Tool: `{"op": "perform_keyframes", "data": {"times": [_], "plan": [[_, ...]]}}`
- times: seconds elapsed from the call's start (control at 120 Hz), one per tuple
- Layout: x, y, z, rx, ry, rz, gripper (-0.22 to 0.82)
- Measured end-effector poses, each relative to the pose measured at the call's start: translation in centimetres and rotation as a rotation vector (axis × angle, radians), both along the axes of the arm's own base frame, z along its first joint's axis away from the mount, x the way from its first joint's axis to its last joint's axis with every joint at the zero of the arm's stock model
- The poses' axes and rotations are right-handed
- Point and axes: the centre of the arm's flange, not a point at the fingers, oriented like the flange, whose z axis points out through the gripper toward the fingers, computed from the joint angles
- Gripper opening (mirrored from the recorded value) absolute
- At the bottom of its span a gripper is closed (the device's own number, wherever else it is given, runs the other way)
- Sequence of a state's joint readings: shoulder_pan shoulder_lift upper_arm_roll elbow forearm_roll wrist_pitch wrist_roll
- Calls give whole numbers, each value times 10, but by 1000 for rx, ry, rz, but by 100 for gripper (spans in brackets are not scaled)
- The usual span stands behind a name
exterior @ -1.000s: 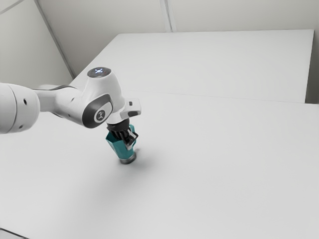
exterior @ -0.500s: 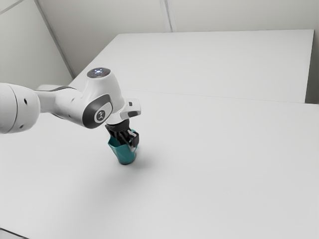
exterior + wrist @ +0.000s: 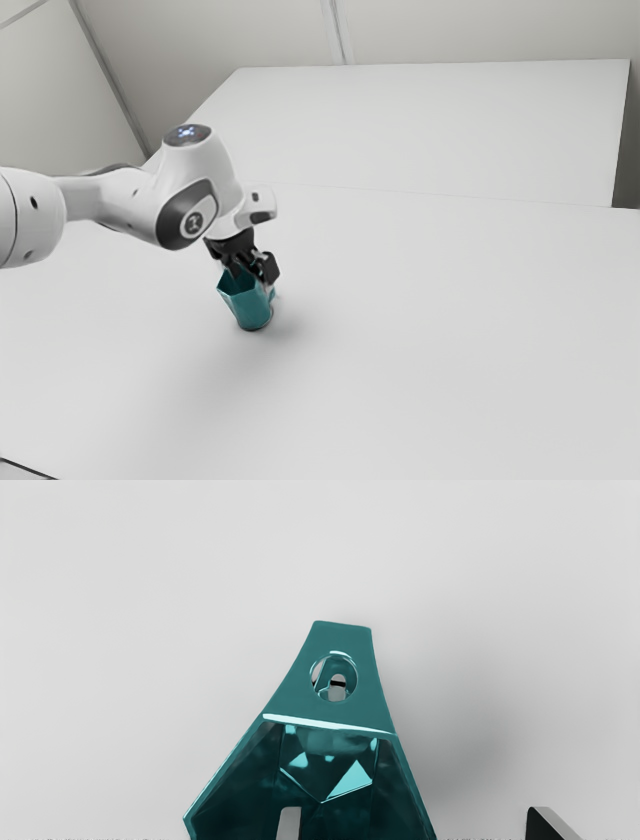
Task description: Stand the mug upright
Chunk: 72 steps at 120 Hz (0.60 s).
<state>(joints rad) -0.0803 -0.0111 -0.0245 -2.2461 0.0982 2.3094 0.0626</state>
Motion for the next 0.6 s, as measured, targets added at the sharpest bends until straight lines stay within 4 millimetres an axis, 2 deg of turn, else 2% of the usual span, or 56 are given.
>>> {"op": "perform_keyframes", "data": {"times": [0.092, 0.15, 0.325, 0.442, 0.475, 0.517, 0.558, 0.6], "plan": [[0, -1, 18, 0, -21, -1, 47], [7, -3, 36, -1, -42, -2, 48], [40, -9, 116, -10, -93, 9, 54], [73, -8, 165, -31, -80, 38, 57], [82, -2, 177, -38, -69, 54, 57], [89, 14, 189, -48, -50, 89, 58], [92, 33, 199, -57, -28, 126, 58], [92, 43, 203, -65, -1, 148, 59]]}}
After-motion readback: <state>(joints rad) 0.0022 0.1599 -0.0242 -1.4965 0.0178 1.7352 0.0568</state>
